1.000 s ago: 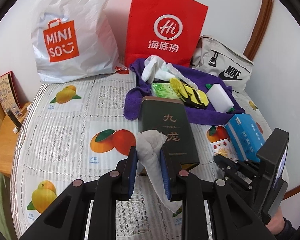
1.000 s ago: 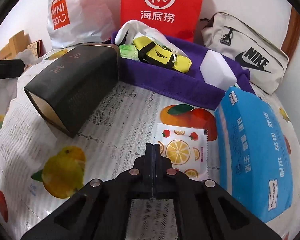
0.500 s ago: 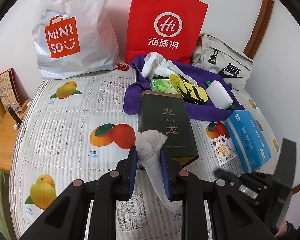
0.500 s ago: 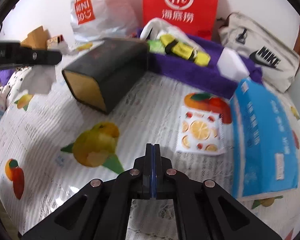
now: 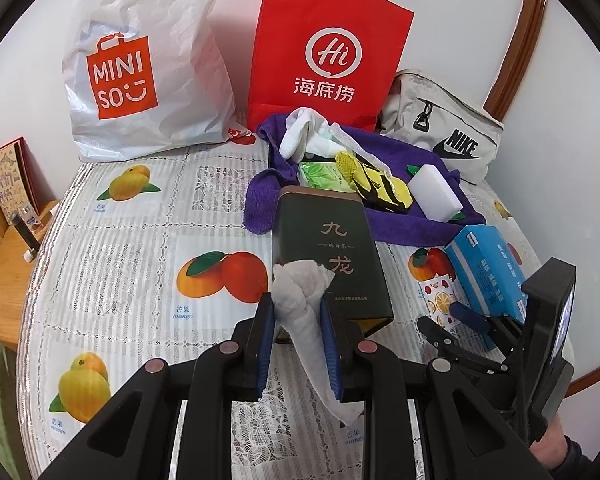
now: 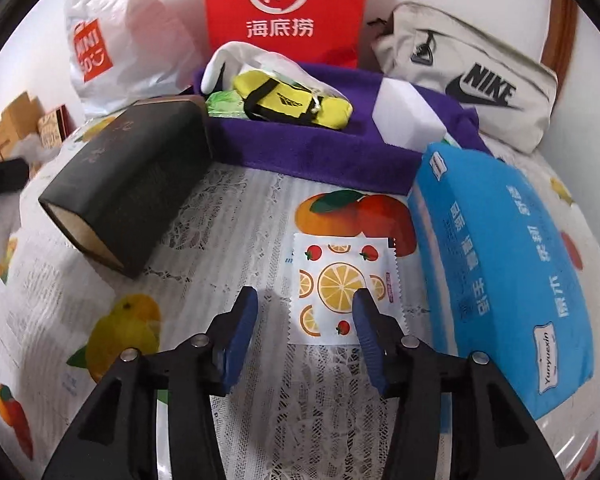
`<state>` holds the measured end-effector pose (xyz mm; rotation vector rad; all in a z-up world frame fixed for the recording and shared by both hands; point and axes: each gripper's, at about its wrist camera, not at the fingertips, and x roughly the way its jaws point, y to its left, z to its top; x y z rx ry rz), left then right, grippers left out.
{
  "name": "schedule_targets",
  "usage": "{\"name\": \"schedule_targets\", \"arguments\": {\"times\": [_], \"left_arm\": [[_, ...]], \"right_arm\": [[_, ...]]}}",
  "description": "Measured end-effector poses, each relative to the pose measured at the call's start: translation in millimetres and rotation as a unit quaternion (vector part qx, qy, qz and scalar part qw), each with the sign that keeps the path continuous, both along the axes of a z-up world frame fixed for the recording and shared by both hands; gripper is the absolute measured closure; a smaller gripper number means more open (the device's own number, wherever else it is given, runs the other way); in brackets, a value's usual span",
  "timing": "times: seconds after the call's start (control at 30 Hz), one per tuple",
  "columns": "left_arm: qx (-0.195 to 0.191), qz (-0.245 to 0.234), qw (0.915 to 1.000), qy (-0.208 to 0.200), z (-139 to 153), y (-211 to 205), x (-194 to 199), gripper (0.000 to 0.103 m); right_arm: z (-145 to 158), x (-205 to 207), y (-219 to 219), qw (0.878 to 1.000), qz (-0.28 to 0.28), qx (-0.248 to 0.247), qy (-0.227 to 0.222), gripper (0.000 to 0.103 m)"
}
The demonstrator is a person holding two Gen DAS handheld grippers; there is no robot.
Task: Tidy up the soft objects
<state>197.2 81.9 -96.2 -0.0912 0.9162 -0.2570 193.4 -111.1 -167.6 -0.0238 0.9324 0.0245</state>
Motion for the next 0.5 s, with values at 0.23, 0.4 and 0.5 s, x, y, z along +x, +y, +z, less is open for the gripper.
{"name": "schedule_targets", "arguments": {"times": [0.23,0.4,0.5], "left_arm": [[-0.002,0.002,1.0000,0.001,-1.6,1.0,0.2,0.081],[0.000,0.001,1.0000,0.002,-1.4,0.6,0.0,0.081],[-0.002,-0.001,1.0000,-0.001,2.0,-2.7,-1.1,0.081]], "right_arm": [[-1.2,-1.0,-5.7,1.000,-0.003,-0.013,-0.016,0.094],[1.3,-3.8,-11.2,1.000,0.007,0.011,-0.011,0.099],[3.1,-13.6,-10.9,1.000,0.020,0.017,-0.010,0.099]]}}
